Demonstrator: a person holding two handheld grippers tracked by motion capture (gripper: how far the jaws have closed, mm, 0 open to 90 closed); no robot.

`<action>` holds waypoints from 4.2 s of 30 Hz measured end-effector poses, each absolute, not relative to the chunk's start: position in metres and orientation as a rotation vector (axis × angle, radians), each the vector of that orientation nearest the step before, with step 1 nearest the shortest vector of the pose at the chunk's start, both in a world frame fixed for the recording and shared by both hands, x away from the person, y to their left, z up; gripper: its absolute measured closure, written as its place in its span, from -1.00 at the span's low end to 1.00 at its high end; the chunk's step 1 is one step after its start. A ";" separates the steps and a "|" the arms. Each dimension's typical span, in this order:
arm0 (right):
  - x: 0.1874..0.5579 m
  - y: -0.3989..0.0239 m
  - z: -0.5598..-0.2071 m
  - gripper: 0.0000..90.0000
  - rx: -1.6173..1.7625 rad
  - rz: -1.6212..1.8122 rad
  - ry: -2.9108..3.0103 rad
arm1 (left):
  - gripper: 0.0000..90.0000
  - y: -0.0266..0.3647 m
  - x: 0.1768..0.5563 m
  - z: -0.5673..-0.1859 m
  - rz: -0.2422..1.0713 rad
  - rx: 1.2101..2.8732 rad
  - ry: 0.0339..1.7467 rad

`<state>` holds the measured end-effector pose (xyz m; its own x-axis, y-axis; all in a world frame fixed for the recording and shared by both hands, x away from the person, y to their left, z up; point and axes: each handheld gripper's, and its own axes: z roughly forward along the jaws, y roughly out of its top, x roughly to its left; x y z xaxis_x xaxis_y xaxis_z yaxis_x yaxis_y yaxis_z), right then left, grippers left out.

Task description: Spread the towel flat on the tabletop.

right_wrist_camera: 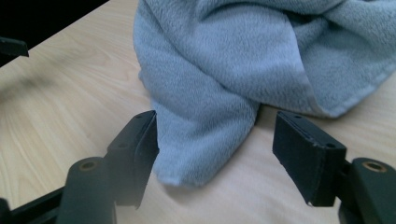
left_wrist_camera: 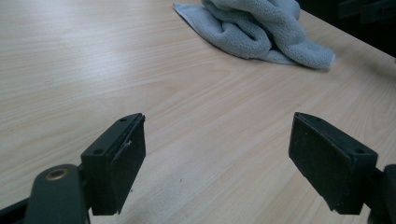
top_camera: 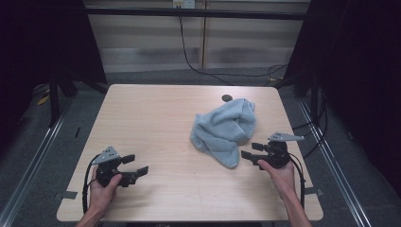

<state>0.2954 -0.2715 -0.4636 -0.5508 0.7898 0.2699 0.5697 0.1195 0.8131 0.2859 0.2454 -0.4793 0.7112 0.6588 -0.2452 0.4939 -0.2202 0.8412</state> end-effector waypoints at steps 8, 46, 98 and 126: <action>0.337 -0.258 -0.453 -0.48 1.318 1.365 2.189 | -0.58 0.248 0.291 -0.483 0.198 1.875 0.919; 0.334 -0.188 -0.510 0.64 1.191 1.271 2.439 | -0.57 0.245 0.289 -0.481 0.203 1.886 0.901; 0.336 -0.199 -0.497 -0.19 1.166 1.233 2.399 | 0.60 0.085 0.351 -0.470 -0.048 2.004 0.690; 0.378 -0.230 -0.336 0.82 1.180 1.450 1.929 | 0.87 0.204 0.362 -0.356 0.259 1.489 0.823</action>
<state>0.3780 -0.2299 -0.3362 -0.5317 0.8362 0.1344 0.3615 0.0805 0.9289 0.3619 0.2038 -0.3564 0.7111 0.6243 -0.3235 0.3269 0.1137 0.9382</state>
